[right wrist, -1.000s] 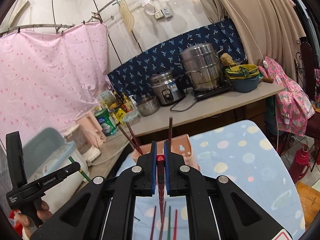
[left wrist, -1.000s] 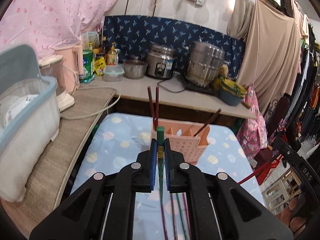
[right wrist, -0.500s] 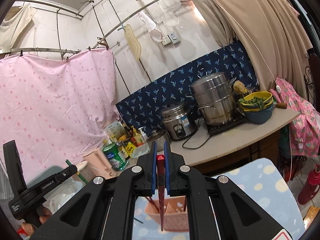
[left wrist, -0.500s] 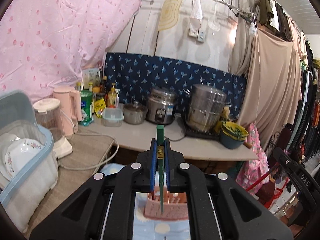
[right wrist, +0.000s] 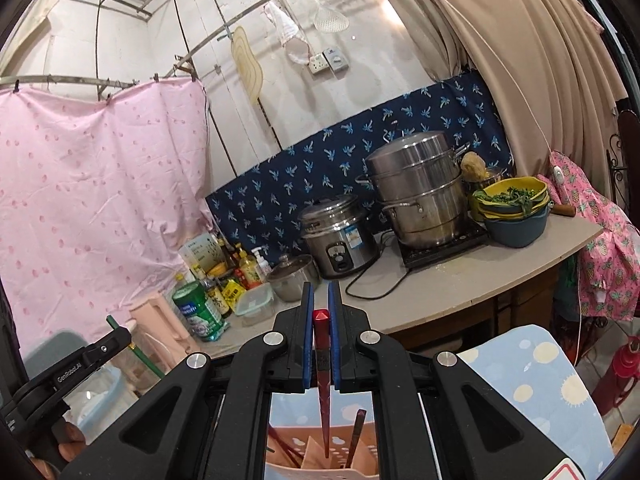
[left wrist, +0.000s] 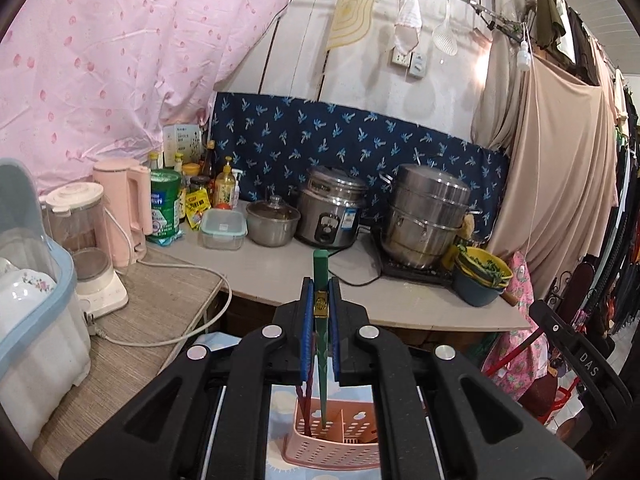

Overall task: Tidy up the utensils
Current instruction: 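Lower both chopsticks into the pink holder and open both tools, then withdraw both open tools back over the remaining chopsticks, then lower the right tool onto the red chopstick and close it, then grasp the dark red chopstick with the left tool while the right tool holds the red one, then lift both held chopsticks up toward the pink holder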

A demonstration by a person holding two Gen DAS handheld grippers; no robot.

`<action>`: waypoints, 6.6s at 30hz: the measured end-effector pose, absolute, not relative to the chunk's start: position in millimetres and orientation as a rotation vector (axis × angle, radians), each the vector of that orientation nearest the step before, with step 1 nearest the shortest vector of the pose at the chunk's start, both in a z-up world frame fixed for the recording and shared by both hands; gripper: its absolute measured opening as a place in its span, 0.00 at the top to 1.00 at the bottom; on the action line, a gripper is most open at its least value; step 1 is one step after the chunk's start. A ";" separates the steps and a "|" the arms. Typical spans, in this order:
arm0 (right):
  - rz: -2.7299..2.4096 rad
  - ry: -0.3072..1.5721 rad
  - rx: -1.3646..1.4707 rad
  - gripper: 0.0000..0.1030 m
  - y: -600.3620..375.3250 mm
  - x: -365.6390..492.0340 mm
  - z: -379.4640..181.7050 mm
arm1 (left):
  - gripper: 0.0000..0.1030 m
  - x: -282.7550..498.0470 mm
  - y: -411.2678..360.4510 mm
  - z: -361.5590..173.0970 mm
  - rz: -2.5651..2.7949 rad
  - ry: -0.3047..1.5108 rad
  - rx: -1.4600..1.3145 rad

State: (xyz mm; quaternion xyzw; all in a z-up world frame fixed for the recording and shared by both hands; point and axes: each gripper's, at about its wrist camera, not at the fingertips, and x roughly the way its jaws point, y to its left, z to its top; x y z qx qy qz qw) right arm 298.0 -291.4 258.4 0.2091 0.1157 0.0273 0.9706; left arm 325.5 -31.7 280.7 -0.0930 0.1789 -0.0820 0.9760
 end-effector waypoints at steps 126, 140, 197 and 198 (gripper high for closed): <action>0.061 0.837 0.185 0.95 -193.6 27.4 -19.5 | 0.53 95.5 -28.1 10.5 -0.144 0.935 0.031; 0.058 0.833 0.216 0.95 -201.5 28.4 -20.1 | 0.47 85.8 -52.9 0.2 -0.211 0.951 0.060; 0.047 0.674 0.269 0.94 -227.9 22.3 52.4 | 0.93 86.0 -20.5 70.1 -0.236 0.862 -0.052; 0.045 0.657 0.270 0.94 -230.6 23.2 59.6 | 0.93 86.5 -19.3 74.1 -0.237 0.854 -0.054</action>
